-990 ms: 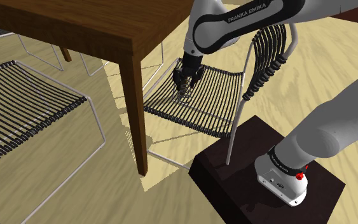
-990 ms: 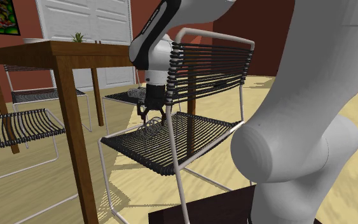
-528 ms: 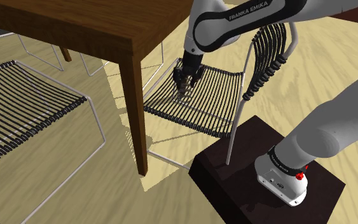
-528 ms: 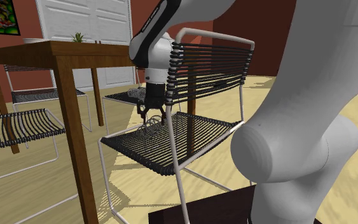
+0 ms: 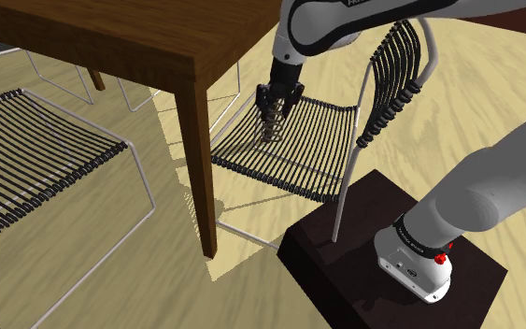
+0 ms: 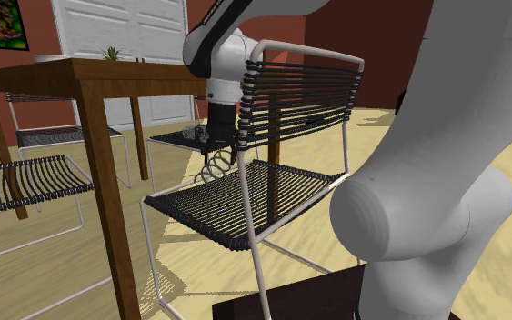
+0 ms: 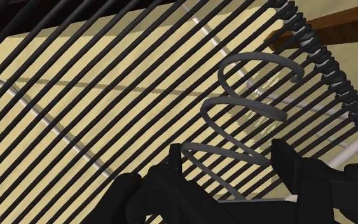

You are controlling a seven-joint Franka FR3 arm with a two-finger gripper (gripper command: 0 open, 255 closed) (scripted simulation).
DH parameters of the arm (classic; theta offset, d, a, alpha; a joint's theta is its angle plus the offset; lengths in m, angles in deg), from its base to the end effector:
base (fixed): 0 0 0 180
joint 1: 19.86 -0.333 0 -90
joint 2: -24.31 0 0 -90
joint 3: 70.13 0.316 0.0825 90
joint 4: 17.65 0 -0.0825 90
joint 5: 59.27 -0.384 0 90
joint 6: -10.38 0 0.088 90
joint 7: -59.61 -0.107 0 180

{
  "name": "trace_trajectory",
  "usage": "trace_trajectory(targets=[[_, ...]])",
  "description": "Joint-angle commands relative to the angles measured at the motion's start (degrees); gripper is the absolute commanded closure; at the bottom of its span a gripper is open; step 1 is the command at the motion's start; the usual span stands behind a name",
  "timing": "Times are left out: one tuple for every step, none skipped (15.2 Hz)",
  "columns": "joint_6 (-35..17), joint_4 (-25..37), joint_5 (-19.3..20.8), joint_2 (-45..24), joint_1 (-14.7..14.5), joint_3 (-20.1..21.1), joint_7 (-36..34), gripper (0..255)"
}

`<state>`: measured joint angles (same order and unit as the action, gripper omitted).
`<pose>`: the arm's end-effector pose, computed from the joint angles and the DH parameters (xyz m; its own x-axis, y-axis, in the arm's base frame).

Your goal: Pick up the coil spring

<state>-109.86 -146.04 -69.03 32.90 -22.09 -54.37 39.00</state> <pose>0.4707 0.1640 0.4296 0.9905 -0.1319 -0.0382 -0.1351 -0.9858 -0.0995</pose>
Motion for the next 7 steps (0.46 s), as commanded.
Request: trace_trajectory(targets=[[1.60, 0.99, -0.03, 0.61, 0.01, -0.07, -0.11, 255], [2.38, 1.50, -0.03, 0.88, 0.03, -0.12, -0.15, 255], [3.16, 2.03, -0.03, 1.14, 0.05, -0.17, -0.20, 255], [3.94, 2.57, -0.02, 1.38, 0.06, -0.22, -0.24, 255], [4.72, 3.13, -0.02, 1.61, 0.08, -0.27, -0.29, 255], [4.84, 3.20, -0.02, 1.66, 0.08, -0.28, -0.30, 255], [4.84, 3.21, -0.02, 1.65, 0.08, -0.28, -0.30, 255]])
